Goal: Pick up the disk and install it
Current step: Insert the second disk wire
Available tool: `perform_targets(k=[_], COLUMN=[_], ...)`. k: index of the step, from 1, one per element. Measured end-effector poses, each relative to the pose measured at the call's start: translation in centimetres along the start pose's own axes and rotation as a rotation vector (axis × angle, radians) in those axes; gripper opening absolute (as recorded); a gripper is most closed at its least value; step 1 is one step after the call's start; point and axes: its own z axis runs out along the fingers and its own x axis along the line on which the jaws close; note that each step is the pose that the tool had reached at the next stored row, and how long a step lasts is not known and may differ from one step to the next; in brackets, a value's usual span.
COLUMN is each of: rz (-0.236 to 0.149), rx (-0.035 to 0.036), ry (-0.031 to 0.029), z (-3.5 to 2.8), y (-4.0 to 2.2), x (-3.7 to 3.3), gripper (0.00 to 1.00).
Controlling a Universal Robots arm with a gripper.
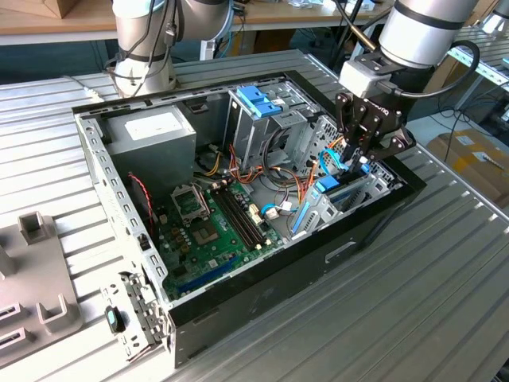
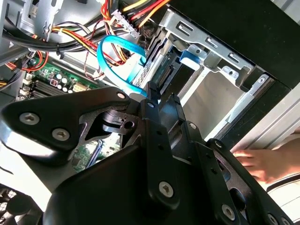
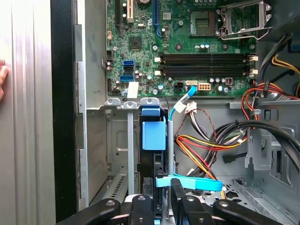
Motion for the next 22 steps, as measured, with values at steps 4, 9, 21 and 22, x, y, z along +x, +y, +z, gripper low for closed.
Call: perform_targets(k=[4,9,21,22], rz=[0.0,0.0,0.0,0.0], rx=[0.0,0.0,0.0,0.0], ry=[-0.0002,0.0001,0.0003,0.0002], z=[-0.21,-0.22,-0.41,-0.41], y=[-0.01,0.0,-0.01,-0.03], x=[0.01,0.01,-0.04,-0.08], gripper=[0.29,0.29,0.29,0.29])
